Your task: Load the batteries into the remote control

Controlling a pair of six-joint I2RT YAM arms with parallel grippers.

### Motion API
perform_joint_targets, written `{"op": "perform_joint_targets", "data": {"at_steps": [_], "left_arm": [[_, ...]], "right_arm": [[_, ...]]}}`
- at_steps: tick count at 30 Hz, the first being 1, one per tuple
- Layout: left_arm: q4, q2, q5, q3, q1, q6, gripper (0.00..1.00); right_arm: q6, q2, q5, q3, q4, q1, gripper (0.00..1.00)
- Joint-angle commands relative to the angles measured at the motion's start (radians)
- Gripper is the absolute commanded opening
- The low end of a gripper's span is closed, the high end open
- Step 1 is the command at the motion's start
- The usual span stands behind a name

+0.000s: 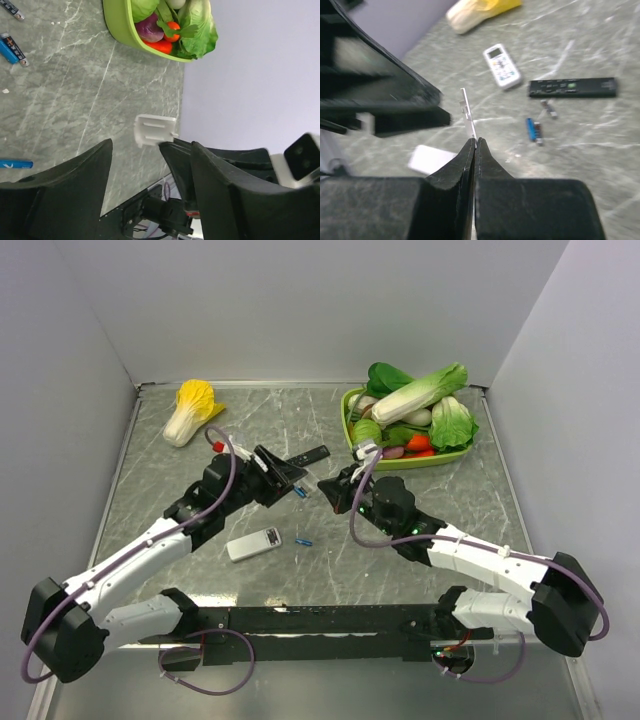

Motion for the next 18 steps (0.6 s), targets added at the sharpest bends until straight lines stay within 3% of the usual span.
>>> {"op": "perform_joint_targets", "data": {"at_steps": [1,7,18], "left_arm": [[-0.115,-0.039,-0.042,0.111,-0.004,-0.035,0.68],[-0.149,0.019,0.003,0.182,-0.004,-0.073,0.64],[-0.146,0.111,0.075,0.222,-0.007,-0.095,0.5]], "right_arm": [[-0.239,-0.041,0.209,0.045,0.0,0.065,0.0],[-0.448,-0.01,0.359,0.048,0.061,0.154,0.0],[-0.586,0.04,0.479,0.052,0.122,0.255,0.0]]}}
